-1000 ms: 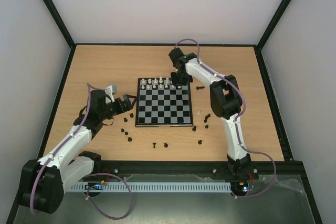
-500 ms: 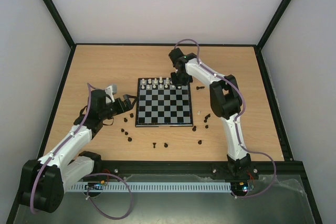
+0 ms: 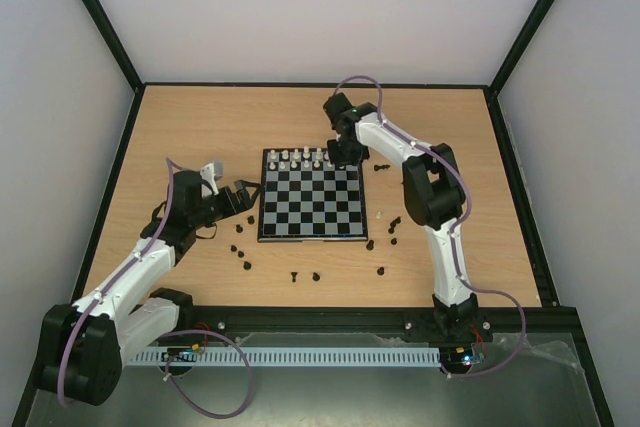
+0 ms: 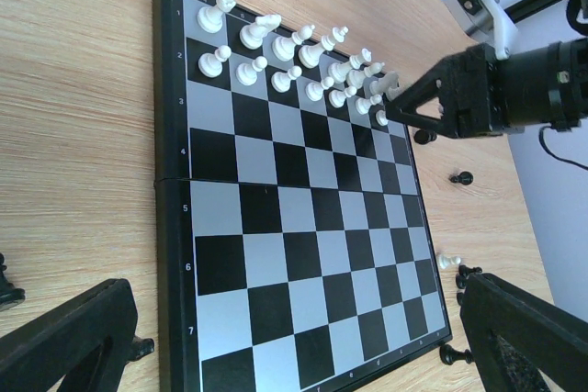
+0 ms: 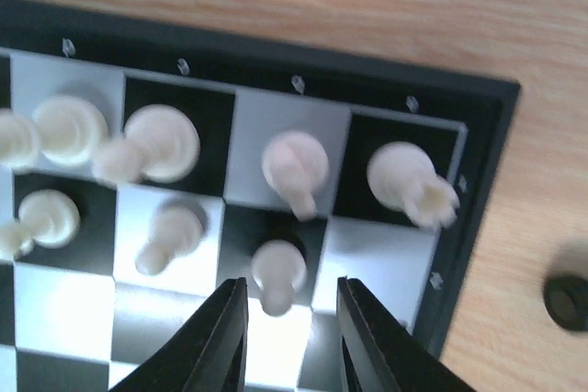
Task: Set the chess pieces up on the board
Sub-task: Place the chess piece on the chessboard, then pick up the chess piece at the center of the board.
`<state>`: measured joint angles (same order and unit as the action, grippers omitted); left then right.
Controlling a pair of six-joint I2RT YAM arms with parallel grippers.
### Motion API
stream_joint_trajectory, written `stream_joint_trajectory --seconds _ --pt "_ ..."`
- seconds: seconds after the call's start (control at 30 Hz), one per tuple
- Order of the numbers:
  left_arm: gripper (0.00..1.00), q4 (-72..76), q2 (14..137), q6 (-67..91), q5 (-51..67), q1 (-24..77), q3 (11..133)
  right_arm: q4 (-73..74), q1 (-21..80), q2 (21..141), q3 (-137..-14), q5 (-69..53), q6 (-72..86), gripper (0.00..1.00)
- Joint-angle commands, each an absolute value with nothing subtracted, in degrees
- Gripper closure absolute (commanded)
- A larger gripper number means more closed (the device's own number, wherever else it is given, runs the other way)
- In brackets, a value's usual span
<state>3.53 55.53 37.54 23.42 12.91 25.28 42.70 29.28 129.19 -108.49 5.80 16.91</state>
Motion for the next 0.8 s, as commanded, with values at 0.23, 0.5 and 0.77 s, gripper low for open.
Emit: stream_joint_trajectory --seconds 0.23,0.5,0.77 --pt "0.01 5.1 55.6 37.5 23.8 13.1 24.5 39.5 29.6 106.3 -87.1 7.2 17.3 0.6" --pt "0.0 5.4 55.2 37.7 24.5 13.1 24.4 36.2 29.6 94.5 -68.7 7.0 19.5 0.51" --pt "0.01 5.5 54.6 37.8 25.1 13.3 24.3 33.7 29.6 93.1 -59.2 6.7 21.8 0.52"
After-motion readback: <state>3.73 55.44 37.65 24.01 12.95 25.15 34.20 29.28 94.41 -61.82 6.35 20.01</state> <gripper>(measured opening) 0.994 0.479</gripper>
